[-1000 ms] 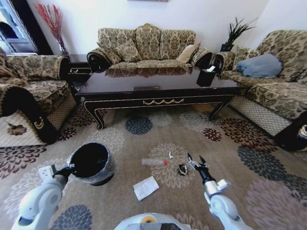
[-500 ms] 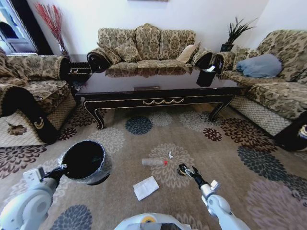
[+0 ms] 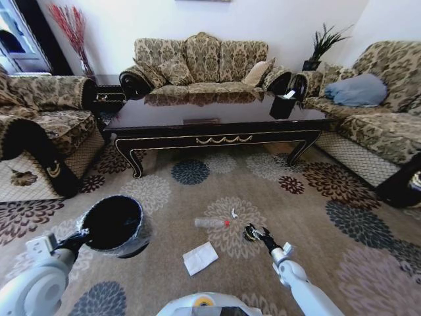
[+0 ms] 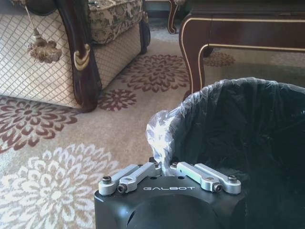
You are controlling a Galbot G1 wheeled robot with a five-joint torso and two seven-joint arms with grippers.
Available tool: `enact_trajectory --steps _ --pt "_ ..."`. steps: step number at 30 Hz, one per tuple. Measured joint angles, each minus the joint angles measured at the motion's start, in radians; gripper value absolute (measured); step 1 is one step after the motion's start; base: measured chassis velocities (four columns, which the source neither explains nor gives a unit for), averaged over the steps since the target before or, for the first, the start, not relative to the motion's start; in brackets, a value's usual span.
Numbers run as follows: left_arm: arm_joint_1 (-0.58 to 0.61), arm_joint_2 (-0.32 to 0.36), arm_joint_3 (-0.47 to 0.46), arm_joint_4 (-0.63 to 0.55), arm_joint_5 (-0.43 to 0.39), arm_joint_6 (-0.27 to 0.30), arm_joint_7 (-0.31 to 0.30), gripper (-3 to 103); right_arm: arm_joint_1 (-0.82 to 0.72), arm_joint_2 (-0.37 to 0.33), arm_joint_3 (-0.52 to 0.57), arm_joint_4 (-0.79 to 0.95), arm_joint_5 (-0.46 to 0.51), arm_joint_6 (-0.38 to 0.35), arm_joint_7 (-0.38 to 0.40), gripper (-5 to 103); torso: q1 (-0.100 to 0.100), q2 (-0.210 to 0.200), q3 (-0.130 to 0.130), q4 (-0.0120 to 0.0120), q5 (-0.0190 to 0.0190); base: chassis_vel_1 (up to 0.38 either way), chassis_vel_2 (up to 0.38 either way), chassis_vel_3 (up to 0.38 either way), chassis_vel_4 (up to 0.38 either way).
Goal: Move to the front of the table and pick up the trash from the floor, then place it into the trash bin.
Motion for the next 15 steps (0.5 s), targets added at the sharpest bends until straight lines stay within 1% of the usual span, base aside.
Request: enact_trajectory --steps 4,9,15 --pt "0.009 -0.014 -0.001 -0.009 0.003 0.0 -0.003 3 0.013 0.006 0.007 -0.039 -0.001 -0.004 -0.013 100 0.0 0.0 0.0 0.0001 -0.0001 0.0 0.0 0.0 0.0" --pt "0.012 -0.023 0.003 -0.012 0.007 0.0 -0.005 3 -0.003 0.019 0.013 -0.042 -0.012 -0.006 -0.037 100 0.0 0.0 0.0 0.0 0.0 0.0 0.0 0.0 0.0" --pt "0.028 -0.028 0.004 -0.021 0.016 -0.001 -0.006 3 -0.01 0.03 0.014 -0.046 -0.028 -0.003 -0.043 100 0.0 0.0 0.0 0.0 -0.0001 0.0 0.0 0.0 0.0"
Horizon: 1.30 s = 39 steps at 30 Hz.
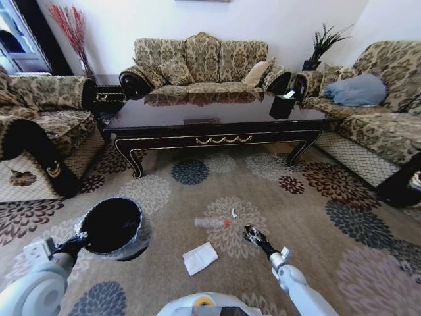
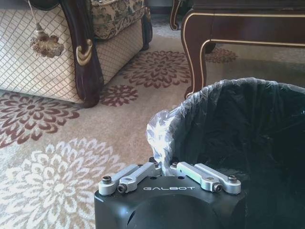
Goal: Move to the front of the table and pick up the trash from the floor, then place it into the trash bin.
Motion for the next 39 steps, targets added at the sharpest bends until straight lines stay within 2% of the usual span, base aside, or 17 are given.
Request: enact_trajectory --steps 7,8,10,13,15,16,17,18,20,22,23,24,26,28,29,33,39 --pt "0.014 0.009 -0.019 -0.013 -0.007 -0.002 0.001 3 0.003 0.007 -0.002 -0.004 -0.016 0.008 -0.007 101 0.0 0.0 0.0 0.0 0.0 0.0 0.0 0.0 0.0" --pt "0.015 0.012 -0.024 -0.014 -0.01 -0.002 0.001 3 0.006 0.011 -0.002 -0.007 -0.025 0.01 -0.008 97 0.0 0.0 0.0 0.0 0.0 0.0 0.0 0.0 0.0" --pt "0.016 0.014 -0.026 -0.014 -0.012 -0.002 0.001 3 0.008 0.014 -0.002 -0.009 -0.032 0.012 -0.008 97 0.0 0.0 0.0 0.0 0.0 0.0 0.0 0.0 0.0" --pt "0.016 0.016 -0.032 -0.015 -0.013 -0.002 0.001 3 0.016 0.023 -0.003 -0.023 -0.064 0.02 -0.009 82 0.0 0.0 0.0 0.0 0.0 0.0 0.0 0.0 0.0" --pt "0.016 0.016 -0.032 -0.016 -0.014 -0.002 0.001 3 0.016 0.023 -0.003 -0.025 -0.068 0.021 -0.01 82 0.0 0.0 0.0 0.0 0.0 0.0 0.0 0.0 0.0" --pt "0.017 0.015 -0.031 -0.017 -0.014 -0.002 0.002 3 0.019 0.025 -0.004 -0.031 -0.078 0.025 -0.01 71 0.0 0.0 0.0 0.0 0.0 0.0 0.0 0.0 0.0" --pt "0.017 0.014 -0.031 -0.017 -0.014 -0.002 0.002 3 0.02 0.027 -0.004 -0.034 -0.08 0.026 -0.01 71 0.0 0.0 0.0 0.0 0.0 0.0 0.0 0.0 0.0" --pt "0.016 0.013 -0.029 -0.017 -0.014 -0.002 0.002 3 0.021 0.028 -0.005 -0.035 -0.082 0.027 -0.008 60 0.0 0.0 0.0 0.0 0.0 0.0 0.0 0.0 0.0" --pt "0.014 0.013 -0.027 -0.016 -0.014 -0.002 0.002 3 0.022 0.029 -0.005 -0.035 -0.083 0.028 -0.007 60 0.0 0.0 0.0 0.0 0.0001 0.0 0.0 0.0 0.0" --pt "0.011 0.012 -0.023 -0.013 -0.013 -0.002 0.002 3 0.022 0.029 -0.005 -0.036 -0.085 0.03 -0.003 49 0.0 0.0 0.0 0.0 0.0 0.0 0.0 0.0 0.0" --pt "0.009 0.011 -0.019 -0.012 -0.013 -0.003 0.002 3 0.022 0.028 -0.006 -0.036 -0.086 0.03 0.0 49 0.0 0.0 0.0 0.0 0.0001 0.0 0.0 0.0 0.0" --pt "0.007 0.008 -0.014 -0.012 -0.012 -0.003 0.002 3 0.023 0.026 -0.006 -0.037 -0.087 0.031 0.004 38 0.0 0.0 0.0 0.0 0.0001 0.0 0.0 0.0 0.0" --pt "0.007 0.007 -0.011 -0.012 -0.011 -0.003 0.002 3 0.024 0.024 -0.006 -0.038 -0.087 0.031 0.006 38 0.0 0.0 0.0 0.0 0.0 0.0 0.0 0.0 0.0" --pt "0.006 0.005 -0.006 -0.011 -0.006 -0.004 0.002 3 0.025 0.022 -0.005 -0.042 -0.091 0.033 0.009 27 0.0 0.0 0.0 0.0 0.0 0.0 0.0 0.0 0.0" --pt "0.006 0.005 -0.006 -0.011 -0.006 -0.004 0.002 3 0.025 0.022 -0.005 -0.042 -0.091 0.033 0.009 27 0.0 0.0 0.0 0.0 0.0 0.0 0.0 0.0 0.0" --pt "0.006 0.006 -0.006 -0.011 -0.005 -0.004 0.002 3 0.026 0.023 -0.004 -0.046 -0.108 0.039 0.019 6 0.0 0.0 0.0 0.0 0.0001 0.0 0.0 0.0 0.0" --pt "0.005 0.006 -0.008 -0.01 -0.008 -0.004 0.002 3 0.024 0.023 0.006 -0.049 -0.169 0.055 0.02 1 0.0 0.0 0.0 0.0 0.0001 0.0 0.0 0.0 0.0"
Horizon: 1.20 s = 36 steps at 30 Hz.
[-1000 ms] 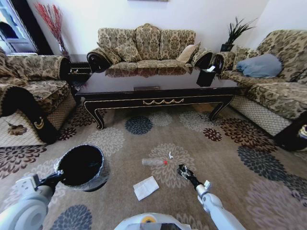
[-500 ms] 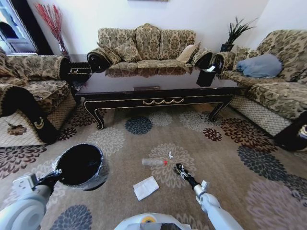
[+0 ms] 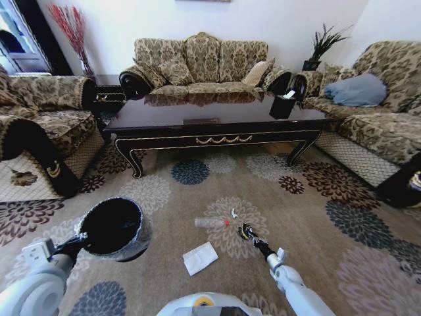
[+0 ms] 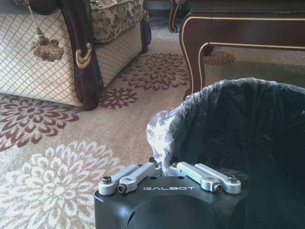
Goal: Move to the front of the table and pick up the trash from the floor, then place it into the trash bin.
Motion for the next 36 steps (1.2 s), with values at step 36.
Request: enact_trajectory --steps 36 --pt "-0.062 -0.025 0.205 -0.013 -0.07 -0.017 0.023 3 -0.254 -0.179 0.143 0.866 0.092 0.083 0.216 0 0.0 0.0 0.0 0.0001 -0.0001 0.0 0.0 0.0 0.0"
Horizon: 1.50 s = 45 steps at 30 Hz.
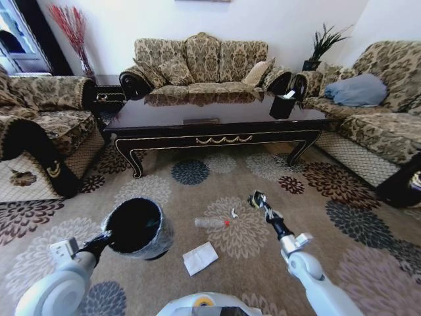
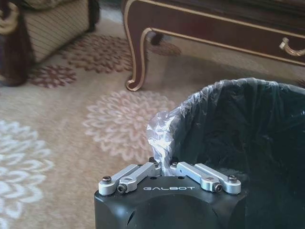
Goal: Move to the front of the table and pick up the trash from the floor, then place it into the trash bin.
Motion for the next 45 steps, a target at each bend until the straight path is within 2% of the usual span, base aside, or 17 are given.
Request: enact_trajectory --steps 4,7,8,10,11,13,14,16,17,19,21,24,27,34,37,40,45 --pt "-0.039 0.044 0.044 0.017 -0.043 -0.006 0.002 3 0.025 -0.057 -0.031 0.075 0.015 0.039 -0.006 0 0.0 0.0 0.0 0.0 -0.0001 0.0 0.0 0.0 0.0" --pt "-0.1 0.125 0.097 0.052 -0.089 -0.025 0.012 3 0.075 -0.13 -0.071 0.13 0.06 0.071 -0.032 0 0.0 0.0 0.0 -0.0001 0.0002 0.0 0.0 0.0 0.0" --pt "-0.1 0.125 0.097 0.052 -0.089 -0.025 0.012 3 0.075 -0.13 -0.071 0.13 0.06 0.071 -0.032 0 0.0 0.0 0.0 -0.0001 0.0002 0.0 0.0 0.0 0.0" --pt "-0.165 0.199 0.142 0.085 -0.15 -0.027 0.006 3 0.121 -0.191 -0.108 0.164 0.1 0.081 -0.049 0 0.0 0.0 0.0 0.0001 -0.0002 0.0 0.0 0.0 0.0" --pt "-0.165 0.199 0.142 0.085 -0.15 -0.027 0.006 3 0.121 -0.191 -0.108 0.164 0.1 0.081 -0.049 0 0.0 0.0 0.0 0.0001 -0.0002 0.0 0.0 0.0 0.0" --pt "-0.231 0.254 0.187 0.11 -0.226 -0.014 -0.006 3 0.17 -0.224 -0.152 0.179 0.116 0.088 -0.068 0 0.0 0.0 0.0 -0.0001 -0.0002 0.0 0.0 0.0 0.0" --pt "-0.259 0.276 0.211 0.124 -0.238 -0.013 -0.005 3 0.191 -0.231 -0.172 0.18 0.119 0.092 -0.078 0 0.0 0.0 0.0 -0.0003 -0.0003 0.0 0.0 0.0 0.0" --pt "-0.319 0.314 0.275 0.167 -0.243 -0.013 0.0 3 0.243 -0.237 -0.231 0.177 0.121 0.101 -0.11 0 0.0 0.0 0.0 -0.0003 0.0006 0.0 0.0 0.0 0.0" --pt "-0.319 0.314 0.275 0.167 -0.243 -0.013 0.0 3 0.243 -0.237 -0.231 0.177 0.121 0.101 -0.11 0 0.0 0.0 0.0 -0.0003 0.0006 0.0 0.0 0.0 0.0" --pt "-0.366 0.331 0.338 0.213 -0.242 -0.012 0.003 3 0.282 -0.238 -0.284 0.163 0.125 0.105 -0.148 0 0.0 0.0 0.0 -0.0001 -0.0004 0.0 0.0 0.0 0.0" --pt "-0.393 0.334 0.366 0.236 -0.24 -0.012 0.003 3 0.301 -0.238 -0.312 0.152 0.127 0.109 -0.168 0 0.0 0.0 0.0 0.0 -0.0003 0.0 0.0 0.0 0.0" --pt "-0.497 0.33 0.459 0.314 -0.235 -0.015 0.004 3 0.373 -0.238 -0.411 0.088 0.119 0.13 -0.22 0 0.0 0.0 0.0 0.0 0.0001 0.0 0.0 0.0 0.0" --pt "-0.545 0.323 0.501 0.34 -0.234 -0.017 0.004 3 0.41 -0.234 -0.461 0.052 0.111 0.138 -0.237 0 0.0 0.0 0.0 -0.0002 0.0 0.0 0.0 0.0 0.0" --pt "-0.679 0.282 0.617 0.401 -0.244 -0.022 -0.001 3 0.5 -0.179 -0.599 -0.065 0.087 0.153 -0.252 0 0.0 0.0 0.0 -0.0003 0.0002 0.0 0.0 0.0 0.0" --pt "-0.695 0.274 0.628 0.408 -0.248 -0.023 -0.002 3 0.513 -0.168 -0.621 -0.086 0.083 0.155 -0.26 0 0.0 0.0 0.0 -0.0001 0.0002 0.0 0.0 0.0 0.0" --pt "-0.717 0.256 0.629 0.415 -0.301 -0.023 -0.017 3 0.523 -0.151 -0.653 -0.107 0.081 0.155 -0.263 0 0.0 0.0 0.0 -0.0002 0.0001 0.0 0.0 0.0 0.0" --pt "-0.719 0.251 0.624 0.421 -0.311 -0.023 -0.019 3 0.524 -0.142 -0.673 -0.115 0.08 0.153 -0.261 0 0.0 0.0 0.0 -0.0001 0.0001 0.0 0.0 0.0 0.0"
